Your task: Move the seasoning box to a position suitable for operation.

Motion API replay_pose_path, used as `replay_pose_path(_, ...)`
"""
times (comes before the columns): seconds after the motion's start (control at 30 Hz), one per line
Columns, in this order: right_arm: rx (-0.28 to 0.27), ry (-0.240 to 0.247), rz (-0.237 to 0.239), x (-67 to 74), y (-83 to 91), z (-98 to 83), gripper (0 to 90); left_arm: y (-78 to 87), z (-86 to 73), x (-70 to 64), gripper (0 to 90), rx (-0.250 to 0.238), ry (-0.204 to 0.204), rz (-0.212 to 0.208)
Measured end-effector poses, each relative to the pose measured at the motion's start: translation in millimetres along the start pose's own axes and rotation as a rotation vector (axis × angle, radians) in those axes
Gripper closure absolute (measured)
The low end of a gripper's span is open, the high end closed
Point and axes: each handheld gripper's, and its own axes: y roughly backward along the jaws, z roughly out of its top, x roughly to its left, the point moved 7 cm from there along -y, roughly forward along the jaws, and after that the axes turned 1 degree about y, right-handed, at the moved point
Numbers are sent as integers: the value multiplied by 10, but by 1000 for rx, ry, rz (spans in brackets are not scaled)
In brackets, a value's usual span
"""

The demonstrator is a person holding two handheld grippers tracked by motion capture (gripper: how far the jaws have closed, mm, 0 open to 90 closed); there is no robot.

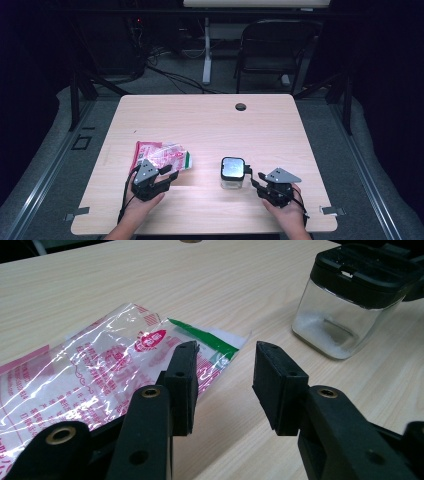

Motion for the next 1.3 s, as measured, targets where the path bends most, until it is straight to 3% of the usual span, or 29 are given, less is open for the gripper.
replay_pose_path(0.4, 45, 22, -37, -1, -265, 12, 627, 67, -34, 45, 625, -6, 12, 30)
replay_pose_path(1.07, 31, 49, -48, 35, -392, 92, 773, 94, -81, 5, 651, 12, -30, 56)
replay_pose_path(1.3, 35, 54, -51, 30, -387, 97, 777, 79, -84, -14, 658, 13, -38, 53)
